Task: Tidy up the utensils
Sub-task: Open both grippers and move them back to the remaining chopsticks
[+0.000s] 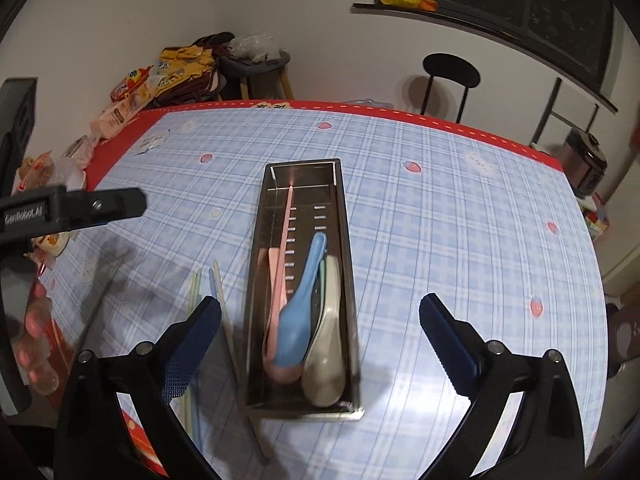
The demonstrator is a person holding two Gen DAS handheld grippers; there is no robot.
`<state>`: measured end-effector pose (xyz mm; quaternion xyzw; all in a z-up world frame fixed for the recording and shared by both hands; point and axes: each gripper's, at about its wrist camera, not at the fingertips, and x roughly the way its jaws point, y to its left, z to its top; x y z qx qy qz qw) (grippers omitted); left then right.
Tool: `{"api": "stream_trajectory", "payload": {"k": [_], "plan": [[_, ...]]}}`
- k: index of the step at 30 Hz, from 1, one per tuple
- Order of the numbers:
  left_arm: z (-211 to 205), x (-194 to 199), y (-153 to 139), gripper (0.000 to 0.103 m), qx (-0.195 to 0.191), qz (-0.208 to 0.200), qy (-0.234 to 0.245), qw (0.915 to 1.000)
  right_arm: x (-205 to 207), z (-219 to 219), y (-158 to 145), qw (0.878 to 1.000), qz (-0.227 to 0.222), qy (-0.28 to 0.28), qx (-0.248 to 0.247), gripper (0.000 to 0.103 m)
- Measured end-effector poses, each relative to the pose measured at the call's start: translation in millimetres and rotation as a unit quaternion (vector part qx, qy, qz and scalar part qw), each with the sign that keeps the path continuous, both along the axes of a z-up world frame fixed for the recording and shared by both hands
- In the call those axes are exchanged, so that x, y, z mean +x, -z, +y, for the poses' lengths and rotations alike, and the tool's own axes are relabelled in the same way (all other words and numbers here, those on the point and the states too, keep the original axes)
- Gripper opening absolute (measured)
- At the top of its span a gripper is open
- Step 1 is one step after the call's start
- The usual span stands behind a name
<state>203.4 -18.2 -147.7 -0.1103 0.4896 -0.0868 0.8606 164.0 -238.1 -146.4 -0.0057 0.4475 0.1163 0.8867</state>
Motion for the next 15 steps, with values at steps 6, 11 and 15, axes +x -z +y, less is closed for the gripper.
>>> {"api": "stream_trajectory", "payload": {"k": [6, 11, 15], "plan": [[19, -40, 5, 0.097, 0.042, -0.019, -0.010, 0.9989, -35, 9, 11, 1.000, 0.008, 0.002, 0.020, 0.097], [28, -67, 20, 0.097, 0.056, -0.013, -0.020, 0.9981, -53, 10, 25, 0.999, 0.023, 0.005, 0.026, 0.097], [27, -81, 35, 0.097, 0.073, 0.010, -0.013, 0.9972, -63, 11, 28, 0.999, 0.020, 0.007, 0.027, 0.097]]}}
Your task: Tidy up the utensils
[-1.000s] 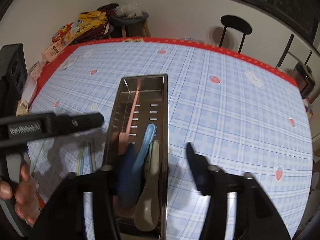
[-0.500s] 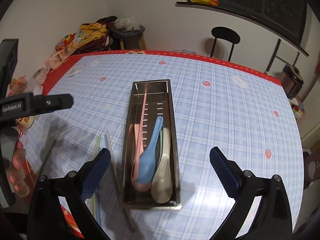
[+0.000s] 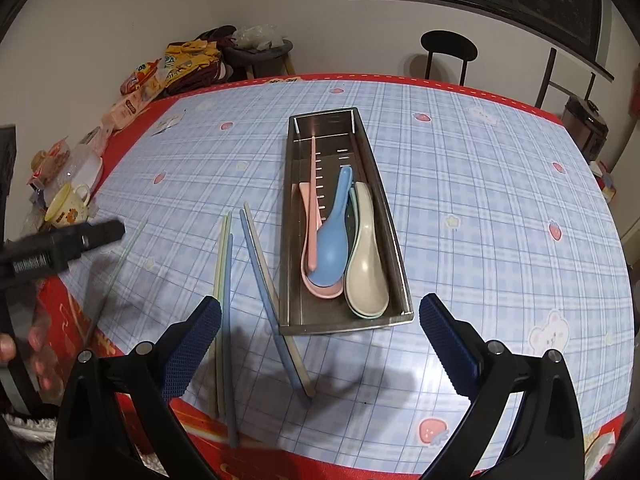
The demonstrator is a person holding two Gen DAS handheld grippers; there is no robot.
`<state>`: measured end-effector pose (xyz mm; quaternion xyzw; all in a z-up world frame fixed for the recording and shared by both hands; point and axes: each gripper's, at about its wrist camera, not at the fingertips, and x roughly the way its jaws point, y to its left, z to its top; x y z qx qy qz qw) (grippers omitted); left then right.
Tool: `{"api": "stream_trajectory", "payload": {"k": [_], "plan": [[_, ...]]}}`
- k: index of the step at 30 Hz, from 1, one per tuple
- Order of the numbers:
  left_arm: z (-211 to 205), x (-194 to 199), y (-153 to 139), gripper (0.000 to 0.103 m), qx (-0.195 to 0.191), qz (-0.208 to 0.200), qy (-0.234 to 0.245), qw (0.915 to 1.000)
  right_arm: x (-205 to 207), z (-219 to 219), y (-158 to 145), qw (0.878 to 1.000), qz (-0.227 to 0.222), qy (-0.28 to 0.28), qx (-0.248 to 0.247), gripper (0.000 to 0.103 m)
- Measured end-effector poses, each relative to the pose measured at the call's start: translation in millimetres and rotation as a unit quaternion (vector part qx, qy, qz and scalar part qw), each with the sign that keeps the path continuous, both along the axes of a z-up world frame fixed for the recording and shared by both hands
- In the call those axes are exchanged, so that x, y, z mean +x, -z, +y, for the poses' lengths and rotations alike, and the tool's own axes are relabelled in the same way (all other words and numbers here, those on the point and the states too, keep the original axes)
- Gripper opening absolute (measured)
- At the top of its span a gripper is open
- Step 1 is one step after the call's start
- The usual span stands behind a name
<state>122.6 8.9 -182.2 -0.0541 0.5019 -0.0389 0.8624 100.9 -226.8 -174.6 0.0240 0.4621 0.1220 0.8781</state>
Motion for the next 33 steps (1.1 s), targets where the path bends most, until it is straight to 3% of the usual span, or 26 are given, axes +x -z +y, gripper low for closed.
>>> {"api": "stream_trajectory", "payload": {"k": [5, 12, 17, 19, 22, 25, 33], "plan": [[-3, -7, 6, 0.097, 0.006, 0.014, 0.003, 0.9999, -8, -1, 3, 1.000, -0.005, -0.002, 0.006, 0.097], [-13, -14, 26, 0.096, 0.004, 0.047, 0.003, 0.9989, -18, -2, 24, 0.999, 0.027, -0.013, 0.025, 0.097], [-24, -24, 51, 0.087, 0.004, 0.076, 0.015, 0.9970, -21, -1, 36, 0.998, 0.051, -0.029, 0.029, 0.093], [-23, -27, 58, 0.078, 0.003, 0.084, 0.008, 0.9964, -23, 2, 44, 0.996, 0.062, -0.047, 0.031, 0.070], [-21, -32, 62, 0.067, -0.002, 0.089, 0.000, 0.9961, -24, 2, 57, 0.993, 0.089, -0.063, 0.044, 0.045], [-21, -34, 61, 0.054, -0.015, 0.085, -0.002, 0.9962, -25, 6, 57, 0.992, 0.087, -0.084, 0.044, 0.026], [-30, -40, 61, 0.043, -0.022, 0.079, 0.015, 0.9965, -9, 26, 63, 0.988, 0.072, -0.135, 0.015, 0.011]]}}
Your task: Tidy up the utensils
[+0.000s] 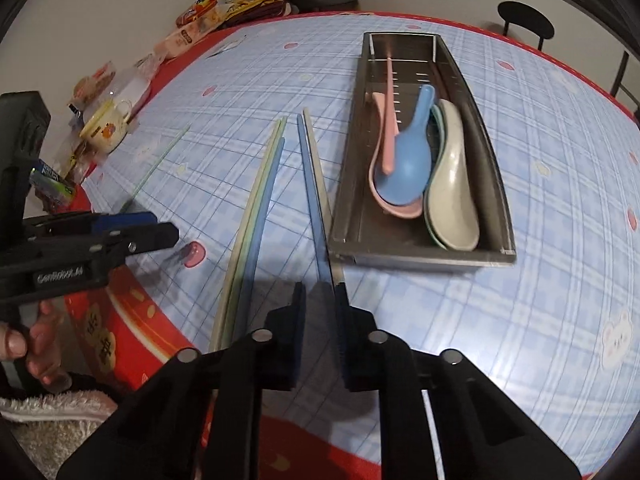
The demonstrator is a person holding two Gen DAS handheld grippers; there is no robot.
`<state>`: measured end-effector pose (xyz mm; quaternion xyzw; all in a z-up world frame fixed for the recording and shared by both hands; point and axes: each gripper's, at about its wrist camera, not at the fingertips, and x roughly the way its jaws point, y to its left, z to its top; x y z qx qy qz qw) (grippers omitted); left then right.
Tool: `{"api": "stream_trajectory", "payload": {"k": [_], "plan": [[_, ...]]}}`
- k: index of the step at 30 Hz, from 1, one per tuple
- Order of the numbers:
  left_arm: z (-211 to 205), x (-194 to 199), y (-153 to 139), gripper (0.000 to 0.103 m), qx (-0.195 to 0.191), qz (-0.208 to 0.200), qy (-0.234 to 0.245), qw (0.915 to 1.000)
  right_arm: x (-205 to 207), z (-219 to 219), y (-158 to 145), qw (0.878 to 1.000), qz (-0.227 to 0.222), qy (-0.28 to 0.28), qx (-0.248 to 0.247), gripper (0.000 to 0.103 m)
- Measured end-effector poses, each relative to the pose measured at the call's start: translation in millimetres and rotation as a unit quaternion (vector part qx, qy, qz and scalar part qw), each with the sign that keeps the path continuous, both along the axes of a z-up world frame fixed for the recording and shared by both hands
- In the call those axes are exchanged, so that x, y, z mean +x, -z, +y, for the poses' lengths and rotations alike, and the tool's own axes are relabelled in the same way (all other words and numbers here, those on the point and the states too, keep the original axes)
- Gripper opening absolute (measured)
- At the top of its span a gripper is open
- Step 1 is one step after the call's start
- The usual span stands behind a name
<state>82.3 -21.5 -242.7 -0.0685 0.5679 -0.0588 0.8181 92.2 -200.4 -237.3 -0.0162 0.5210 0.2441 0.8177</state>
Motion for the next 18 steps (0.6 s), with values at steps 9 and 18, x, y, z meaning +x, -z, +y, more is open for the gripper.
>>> {"api": "stream_trajectory", "payload": {"k": [9, 18], "plan": [[6, 0, 4, 0.041, -0.003, 0.007, 0.000, 1.0000, 6, 9, 9, 1.000, 0.000, -0.015, -0.011, 0.006], [2, 3, 8, 0.041, -0.001, 0.016, 0.012, 0.9998, 5, 11, 11, 0.999, -0.015, -0.010, -0.027, 0.007]]}}
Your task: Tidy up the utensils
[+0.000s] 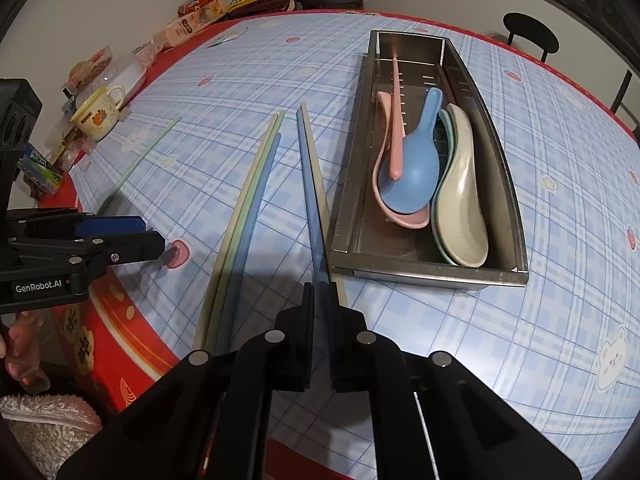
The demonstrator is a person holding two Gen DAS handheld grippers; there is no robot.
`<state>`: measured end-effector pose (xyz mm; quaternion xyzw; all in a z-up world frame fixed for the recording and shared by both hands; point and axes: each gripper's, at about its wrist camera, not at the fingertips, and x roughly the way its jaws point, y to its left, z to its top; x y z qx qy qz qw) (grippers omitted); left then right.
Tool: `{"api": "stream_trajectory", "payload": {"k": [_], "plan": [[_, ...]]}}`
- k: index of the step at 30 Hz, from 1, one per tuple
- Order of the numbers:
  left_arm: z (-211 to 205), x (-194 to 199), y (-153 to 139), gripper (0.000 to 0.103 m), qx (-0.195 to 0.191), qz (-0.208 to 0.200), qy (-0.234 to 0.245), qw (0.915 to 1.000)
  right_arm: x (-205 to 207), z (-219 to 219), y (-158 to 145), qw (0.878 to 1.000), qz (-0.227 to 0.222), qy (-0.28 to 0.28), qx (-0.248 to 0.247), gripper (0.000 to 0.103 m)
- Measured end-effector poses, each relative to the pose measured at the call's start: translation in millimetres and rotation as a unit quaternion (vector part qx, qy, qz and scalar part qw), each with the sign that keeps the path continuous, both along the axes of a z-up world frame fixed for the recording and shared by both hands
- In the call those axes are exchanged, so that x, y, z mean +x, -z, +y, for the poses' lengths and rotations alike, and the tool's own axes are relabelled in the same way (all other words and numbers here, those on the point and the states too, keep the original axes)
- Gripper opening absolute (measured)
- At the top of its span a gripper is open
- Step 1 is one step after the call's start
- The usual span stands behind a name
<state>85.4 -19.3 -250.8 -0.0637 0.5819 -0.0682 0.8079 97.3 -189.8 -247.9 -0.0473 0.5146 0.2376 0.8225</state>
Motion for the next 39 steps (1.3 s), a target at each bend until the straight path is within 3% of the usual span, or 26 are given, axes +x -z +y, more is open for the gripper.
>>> {"api": "stream_trajectory", "payload": {"k": [13, 26, 32, 39], "plan": [[8, -1, 1, 0.041, -0.002, 0.005, -0.005, 1.0000, 0, -15, -1, 1.000, 0.001, 0.030, -0.003, 0.007], [5, -3, -1, 0.041, -0.004, 0.004, 0.002, 1.0000, 3, -8, 5, 1.000, 0.004, 0.009, -0.020, 0.009], [-10, 12, 0, 0.045, -0.008, -0.004, 0.019, 0.9998, -2, -16, 5, 1.000, 0.025, 0.017, 0.002, 0.008], [-36, 27, 11, 0.048, 0.024, -0.008, 0.049, 0.9985, -7, -21, 6, 0.999, 0.022, 0.021, 0.011, 0.008]]}}
